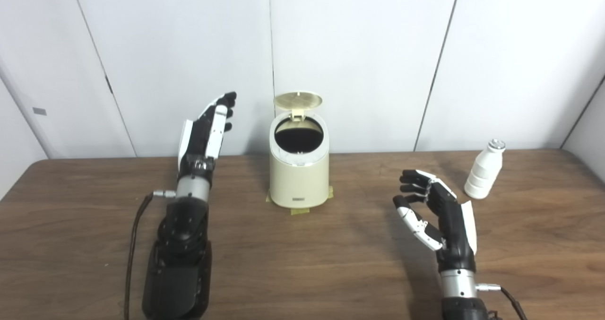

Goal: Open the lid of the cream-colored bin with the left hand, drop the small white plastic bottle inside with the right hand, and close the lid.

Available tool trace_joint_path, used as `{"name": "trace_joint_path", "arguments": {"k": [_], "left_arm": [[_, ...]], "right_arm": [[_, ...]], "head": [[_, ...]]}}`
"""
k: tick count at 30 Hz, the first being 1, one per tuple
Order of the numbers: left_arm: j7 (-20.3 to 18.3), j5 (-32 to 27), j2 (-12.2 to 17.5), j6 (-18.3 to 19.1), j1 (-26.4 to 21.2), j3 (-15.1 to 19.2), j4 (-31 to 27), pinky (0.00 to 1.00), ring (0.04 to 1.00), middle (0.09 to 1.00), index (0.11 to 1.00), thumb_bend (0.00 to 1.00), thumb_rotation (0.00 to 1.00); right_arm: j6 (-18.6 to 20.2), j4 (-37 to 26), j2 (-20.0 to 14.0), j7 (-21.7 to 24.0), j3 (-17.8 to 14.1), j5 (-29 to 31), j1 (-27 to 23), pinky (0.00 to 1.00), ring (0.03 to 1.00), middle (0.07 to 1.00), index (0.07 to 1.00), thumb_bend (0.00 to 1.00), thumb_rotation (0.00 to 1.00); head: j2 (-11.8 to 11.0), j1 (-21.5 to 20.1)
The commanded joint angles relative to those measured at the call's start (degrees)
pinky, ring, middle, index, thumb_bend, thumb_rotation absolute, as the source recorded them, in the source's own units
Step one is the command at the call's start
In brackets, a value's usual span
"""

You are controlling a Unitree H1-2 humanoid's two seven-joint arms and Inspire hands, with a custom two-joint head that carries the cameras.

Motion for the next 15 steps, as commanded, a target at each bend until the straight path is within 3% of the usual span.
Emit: {"name": "trace_joint_path", "arguments": {"k": [1,7,11,15], "left_arm": [[0.6,-2.2,0.7,-3.3,-0.8,-0.2,-3.8,0.81,0.865,0.863,0.861,0.22,0.87],[0.5,-7.5,1.1,-4.7,6.2,0.4,-8.5,0.83,0.876,0.866,0.855,0.23,0.86],[1.9,-9.7,0.1,-9.4,10.7,0.6,-8.3,0.82,0.854,0.847,0.833,0.25,0.84],[2.2,-11.0,0.0,-12.4,14.3,0.2,-8.4,0.79,0.839,0.835,0.825,0.24,0.89]], "right_arm": [[-1.3,2.6,0.5,-0.4,0.3,-1.2,1.7,0.55,0.643,0.673,0.669,0.25,0.35],[-1.2,2.1,0.4,-0.2,0.3,-1.4,1.9,0.54,0.637,0.670,0.670,0.24,0.36],[-1.4,2.3,0.3,0.0,0.2,-0.9,1.9,0.54,0.641,0.674,0.672,0.25,0.36],[-1.6,2.6,0.1,-0.1,0.3,-1.2,1.8,0.54,0.640,0.673,0.673,0.26,0.39]], "head": [[0.1,-0.1],[0.3,0.1],[0.2,0.2],[0.1,0.2]]}}
